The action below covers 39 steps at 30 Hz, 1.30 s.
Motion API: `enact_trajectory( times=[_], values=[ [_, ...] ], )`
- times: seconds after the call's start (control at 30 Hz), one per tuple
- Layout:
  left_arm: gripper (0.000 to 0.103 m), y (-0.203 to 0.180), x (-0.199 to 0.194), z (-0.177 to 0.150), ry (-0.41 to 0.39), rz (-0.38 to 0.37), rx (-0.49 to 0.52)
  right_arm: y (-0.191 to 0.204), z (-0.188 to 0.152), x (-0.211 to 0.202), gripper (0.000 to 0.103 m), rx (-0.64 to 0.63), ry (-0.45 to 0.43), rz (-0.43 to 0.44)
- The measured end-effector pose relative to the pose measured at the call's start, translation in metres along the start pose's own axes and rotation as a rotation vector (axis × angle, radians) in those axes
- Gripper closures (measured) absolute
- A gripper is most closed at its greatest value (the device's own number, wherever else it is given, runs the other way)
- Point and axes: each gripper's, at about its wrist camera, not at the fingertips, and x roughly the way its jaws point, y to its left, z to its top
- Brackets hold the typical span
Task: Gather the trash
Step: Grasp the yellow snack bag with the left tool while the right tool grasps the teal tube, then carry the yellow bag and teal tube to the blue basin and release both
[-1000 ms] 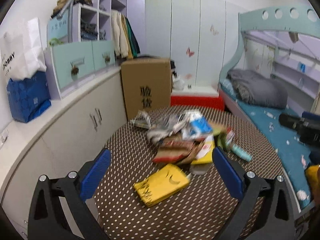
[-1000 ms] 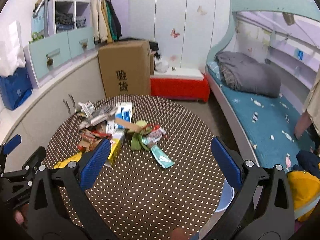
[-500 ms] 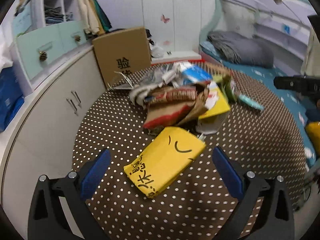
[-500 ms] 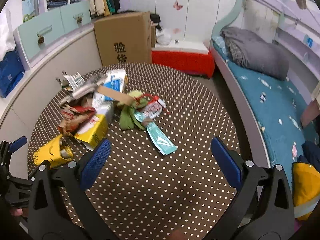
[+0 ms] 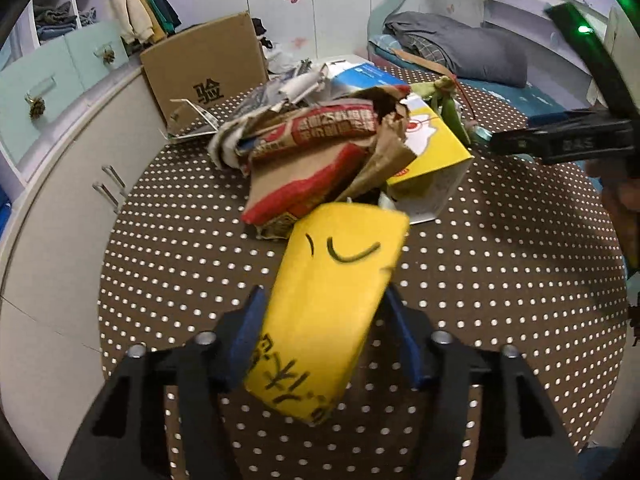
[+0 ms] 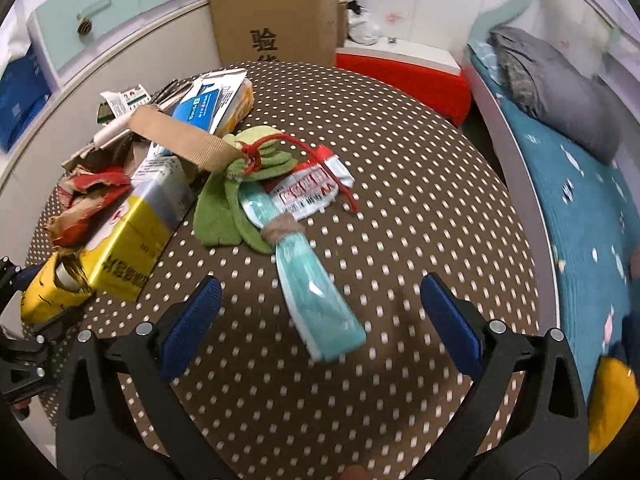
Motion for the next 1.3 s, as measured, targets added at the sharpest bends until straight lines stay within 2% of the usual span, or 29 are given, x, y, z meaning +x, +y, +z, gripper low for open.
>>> enact_trajectory(
  times=[0.1,0.17,0.2,0.23,0.33,0.4,0.63,0.87,1.07,1.2,1.3],
  values=[
    [0.053,-0.001,-0.001,0.001,0.004,-0.014,-0.022,-0.004,0.010,0.011,0.020,-0.039,0.015,0.010],
    [0.055,-0.001,-0.002,0.001,0.005,-0.029,-0.046,-0.008,0.011,0.018,0.035,-0.045,0.036,0.024],
    [0.055,-0.001,-0.002,0.001,0.006,-0.033,-0.056,-0.010,0.012,0.020,0.052,-0.043,0.048,0.038],
    [0.056,-0.001,-0.003,0.000,0.005,-0.035,-0.064,-0.015,0.011,0.021,0.062,-0.036,0.055,0.059],
    [0.057,-0.004,-0.004,-0.001,0.005,-0.032,-0.080,-0.017,0.007,0.018,0.076,-0.052,0.039,0.084],
    [0.058,-0.007,-0.006,-0.002,0.005,-0.035,-0.098,-0.017,0.001,0.014,0.081,-0.054,0.029,0.111],
    [0.060,-0.014,-0.014,-0.008,0.009,-0.057,-0.150,-0.034,-0.024,-0.009,0.082,0.044,0.017,0.165],
    [0.064,-0.025,-0.028,-0.012,-0.005,-0.062,-0.172,-0.020,-0.037,-0.028,0.085,-0.007,0.027,0.203],
    [0.065,-0.035,-0.042,-0.017,-0.014,-0.090,-0.188,-0.016,-0.056,-0.052,0.086,0.040,0.008,0.307],
    [0.065,-0.045,-0.045,-0.014,-0.020,-0.112,-0.179,-0.019,-0.063,-0.055,0.086,0.037,0.012,0.299],
    [0.065,-0.052,-0.043,-0.010,-0.017,-0.134,-0.165,-0.016,-0.066,-0.049,0.083,0.006,0.043,0.262]
  ],
)
